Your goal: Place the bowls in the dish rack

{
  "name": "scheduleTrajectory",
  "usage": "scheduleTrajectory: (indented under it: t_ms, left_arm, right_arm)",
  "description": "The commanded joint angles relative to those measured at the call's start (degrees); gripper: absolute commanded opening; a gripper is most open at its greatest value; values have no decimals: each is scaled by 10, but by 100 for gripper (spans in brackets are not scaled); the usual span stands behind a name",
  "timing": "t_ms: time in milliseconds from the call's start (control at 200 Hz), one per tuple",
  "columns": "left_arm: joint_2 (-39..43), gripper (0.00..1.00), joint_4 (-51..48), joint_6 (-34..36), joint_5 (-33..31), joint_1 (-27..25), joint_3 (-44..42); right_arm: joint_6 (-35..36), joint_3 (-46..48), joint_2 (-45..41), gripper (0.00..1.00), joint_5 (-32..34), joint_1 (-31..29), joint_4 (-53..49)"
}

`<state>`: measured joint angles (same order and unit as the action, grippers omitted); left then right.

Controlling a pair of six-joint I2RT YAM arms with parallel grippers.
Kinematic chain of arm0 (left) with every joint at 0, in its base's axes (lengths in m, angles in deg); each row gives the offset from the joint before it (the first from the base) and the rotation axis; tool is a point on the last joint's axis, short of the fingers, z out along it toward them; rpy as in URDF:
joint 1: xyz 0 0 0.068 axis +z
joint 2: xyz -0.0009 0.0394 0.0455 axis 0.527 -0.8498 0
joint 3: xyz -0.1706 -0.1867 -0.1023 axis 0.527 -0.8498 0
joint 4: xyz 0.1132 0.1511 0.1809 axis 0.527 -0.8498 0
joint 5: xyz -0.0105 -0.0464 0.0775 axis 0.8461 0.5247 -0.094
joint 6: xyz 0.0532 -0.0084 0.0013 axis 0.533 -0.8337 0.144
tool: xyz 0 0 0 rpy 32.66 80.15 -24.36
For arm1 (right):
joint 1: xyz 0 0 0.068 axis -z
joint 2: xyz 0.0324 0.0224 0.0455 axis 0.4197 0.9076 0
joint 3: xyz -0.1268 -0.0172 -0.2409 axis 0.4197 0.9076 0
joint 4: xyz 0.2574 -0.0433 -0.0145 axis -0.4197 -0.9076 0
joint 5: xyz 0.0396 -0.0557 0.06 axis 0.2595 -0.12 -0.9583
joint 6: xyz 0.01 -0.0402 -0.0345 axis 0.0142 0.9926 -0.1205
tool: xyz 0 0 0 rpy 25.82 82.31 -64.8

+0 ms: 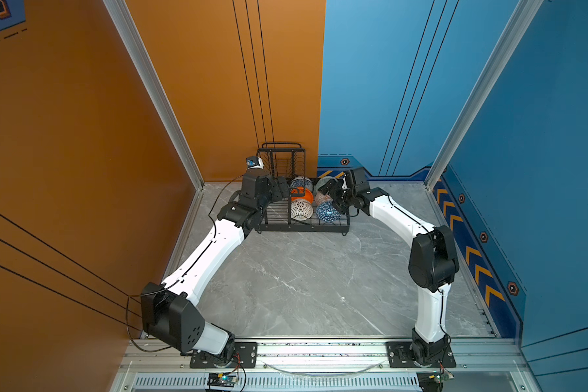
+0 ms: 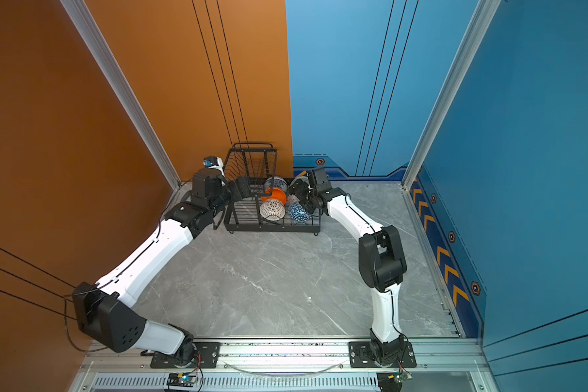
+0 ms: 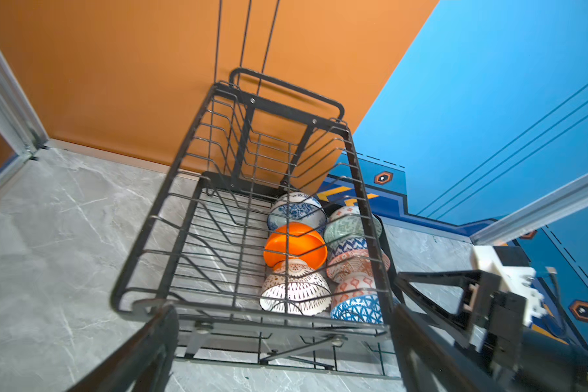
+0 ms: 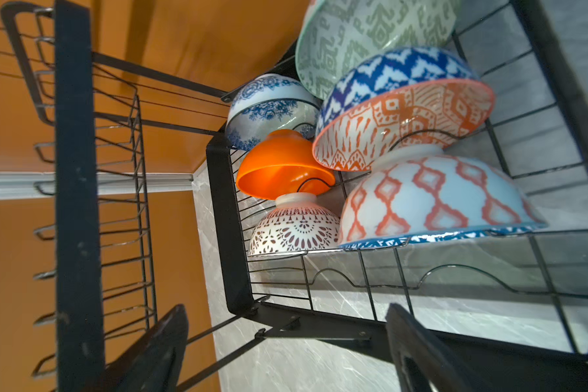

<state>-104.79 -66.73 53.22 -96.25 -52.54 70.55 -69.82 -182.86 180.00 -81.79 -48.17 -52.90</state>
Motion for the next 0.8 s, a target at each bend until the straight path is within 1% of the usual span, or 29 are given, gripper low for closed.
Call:
scheduleTrajectory:
  t_ms: [0, 150, 170, 250, 335, 385, 455, 490, 541, 601, 696, 796]
  left_arm:
    - [41, 98, 17, 45, -47, 22, -27]
    - [75, 98, 28, 64, -98, 70, -94]
    - [80, 98, 51, 68, -108, 75, -106]
    - [105, 98, 71, 76, -143, 101, -155]
    - [122, 98, 98, 78, -162, 132, -203]
    - [126, 98, 120, 87, -184, 145, -250]
    - [129, 98, 168, 127, -237, 151, -301]
    - [127, 98, 211, 151, -250, 154, -337]
    - [124, 98, 250, 168, -264, 155, -377]
    - [111, 98, 256, 159, -265, 165, -406]
    - [93, 98, 274, 139, -260, 169, -443]
    - [76, 98, 317, 150, -227, 166, -480]
  right_arm:
    - [66, -13, -45, 100, 15, 13, -52]
    - [121, -7, -91, 100, 47, 49, -87]
    - [124, -4, -98, 100, 52, 56, -91]
    - [132, 18, -124, 100, 72, 91, -96]
    - [139, 57, -152, 100, 107, 129, -96]
    - [154, 82, -169, 100, 128, 148, -91]
    - [182, 123, -193, 100, 167, 170, -85]
    - [192, 144, -202, 100, 172, 177, -74]
    - [227, 190, -223, 100, 192, 182, -37]
    - [268, 238, -242, 100, 221, 182, 2]
    - [343, 283, -254, 100, 230, 185, 34]
    - [374, 315, -252, 100, 263, 188, 40]
